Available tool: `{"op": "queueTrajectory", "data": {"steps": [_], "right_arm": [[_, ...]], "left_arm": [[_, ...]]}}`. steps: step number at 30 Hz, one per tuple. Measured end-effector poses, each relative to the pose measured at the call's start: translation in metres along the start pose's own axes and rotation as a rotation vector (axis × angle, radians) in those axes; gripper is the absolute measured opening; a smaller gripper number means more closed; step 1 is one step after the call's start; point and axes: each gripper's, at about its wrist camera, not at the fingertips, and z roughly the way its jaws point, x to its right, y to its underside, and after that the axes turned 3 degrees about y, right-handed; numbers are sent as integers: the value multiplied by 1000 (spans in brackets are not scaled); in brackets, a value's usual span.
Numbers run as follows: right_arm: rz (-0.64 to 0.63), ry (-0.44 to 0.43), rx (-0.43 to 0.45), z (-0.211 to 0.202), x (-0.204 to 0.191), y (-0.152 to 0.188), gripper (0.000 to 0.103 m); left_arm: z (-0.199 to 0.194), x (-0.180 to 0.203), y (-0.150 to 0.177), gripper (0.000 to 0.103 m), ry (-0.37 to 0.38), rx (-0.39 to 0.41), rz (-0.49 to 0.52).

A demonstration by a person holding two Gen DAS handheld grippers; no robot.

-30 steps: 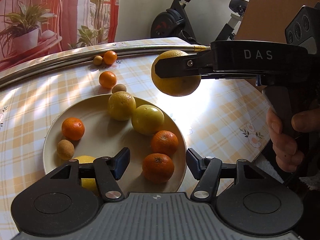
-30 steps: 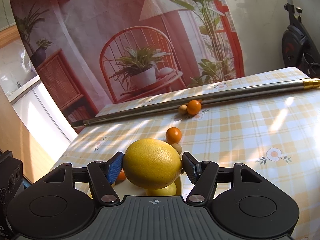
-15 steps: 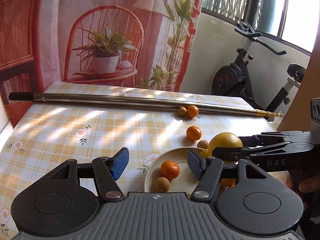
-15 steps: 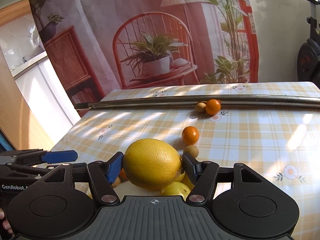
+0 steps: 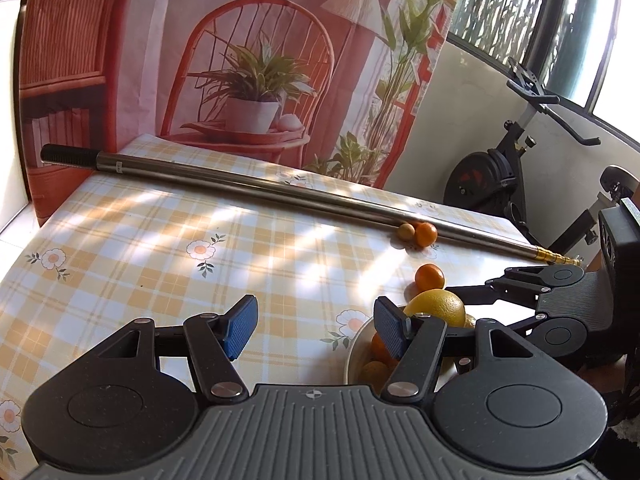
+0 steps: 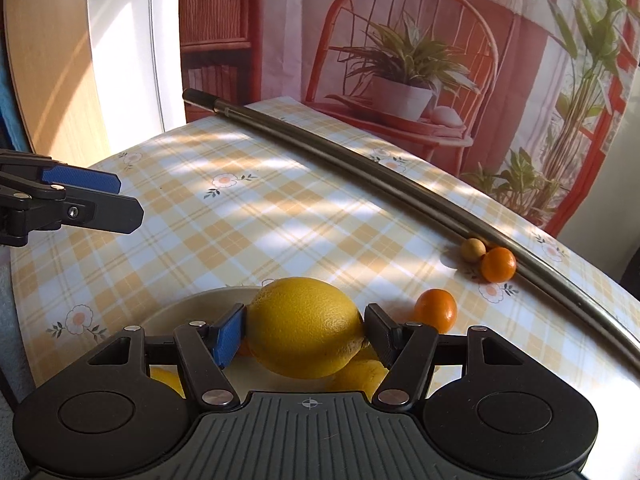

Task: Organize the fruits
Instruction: 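Lower the grapefruit onto the plate and open the right gripper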

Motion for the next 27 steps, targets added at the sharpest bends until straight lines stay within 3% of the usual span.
{"op": "queueTrajectory", "data": {"steps": [7, 13, 19, 27], "right_arm": [[84, -7, -13, 4, 11, 5, 60], [160, 7, 20, -21, 16, 8, 59], [240, -13, 54, -59, 12, 28, 59], [347, -15, 41, -77, -6, 62, 56]], "left_arm": [[0, 2, 6, 66, 1, -5, 3], [-10, -1, 2, 66, 17, 18, -40], [-19, 9, 12, 66, 23, -2, -2], [-33, 21, 30, 67, 63, -22, 58]]}}
